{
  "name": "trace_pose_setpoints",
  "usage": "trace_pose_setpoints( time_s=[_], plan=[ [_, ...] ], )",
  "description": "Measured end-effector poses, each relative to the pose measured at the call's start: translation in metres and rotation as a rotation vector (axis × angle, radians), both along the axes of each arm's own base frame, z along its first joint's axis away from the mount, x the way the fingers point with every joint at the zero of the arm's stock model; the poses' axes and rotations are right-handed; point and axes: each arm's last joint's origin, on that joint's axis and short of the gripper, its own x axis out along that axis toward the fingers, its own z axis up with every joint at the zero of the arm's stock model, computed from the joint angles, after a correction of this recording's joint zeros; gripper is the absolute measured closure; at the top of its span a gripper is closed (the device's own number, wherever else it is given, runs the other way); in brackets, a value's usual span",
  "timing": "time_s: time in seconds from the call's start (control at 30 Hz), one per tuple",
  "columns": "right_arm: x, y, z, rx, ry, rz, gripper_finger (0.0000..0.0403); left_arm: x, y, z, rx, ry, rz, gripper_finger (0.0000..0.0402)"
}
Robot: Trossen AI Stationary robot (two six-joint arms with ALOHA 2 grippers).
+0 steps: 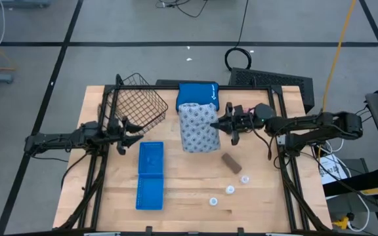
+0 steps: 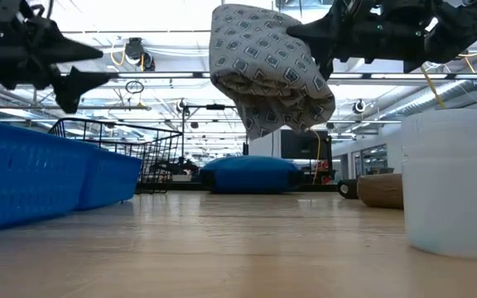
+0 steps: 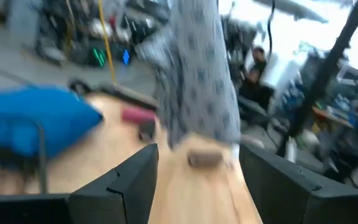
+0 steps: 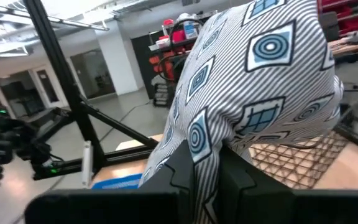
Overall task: Pick & place medical supplies in basket/bin
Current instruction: Put the folded gray patient gown into the black wire basket
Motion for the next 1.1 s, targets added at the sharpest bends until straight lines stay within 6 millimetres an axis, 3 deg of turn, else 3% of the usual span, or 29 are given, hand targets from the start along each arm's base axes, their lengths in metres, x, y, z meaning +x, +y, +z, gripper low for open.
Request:
trace_pose_setpoints(
  time_s=[0.2, 0.47, 0.63, 0.8, 1.1],
  plan=[
    [-0.002, 0.003, 0.009, 0.003, -0.083, 0.113, 0.0385, -0.002, 0.003, 0.010, -0.115, -0.125, 0.100, 0.0167],
    [-0.011, 0.012, 0.028, 0.025, -0.235, 0.401, 0.0385, -0.004, 0.009, 0.009, -0.214, -0.149, 0.300, 0.0167],
    [-0.014, 0.016, 0.033, 0.018, -0.280, 0.459, 0.0385, -0.003, 0.008, 0.014, -0.193, -0.184, 0.257, 0.0167],
    [-0.014, 0.015, 0.033, 0.010, -0.282, 0.440, 0.0385, 0.008, 0.005, 0.015, -0.176, -0.178, 0.145, 0.0167],
    [-0.014, 0.015, 0.033, -0.023, -0.293, 0.430, 0.0385, 0.044, 0.007, 0.027, -0.263, -0.080, 0.136, 0.0147]
  ],
)
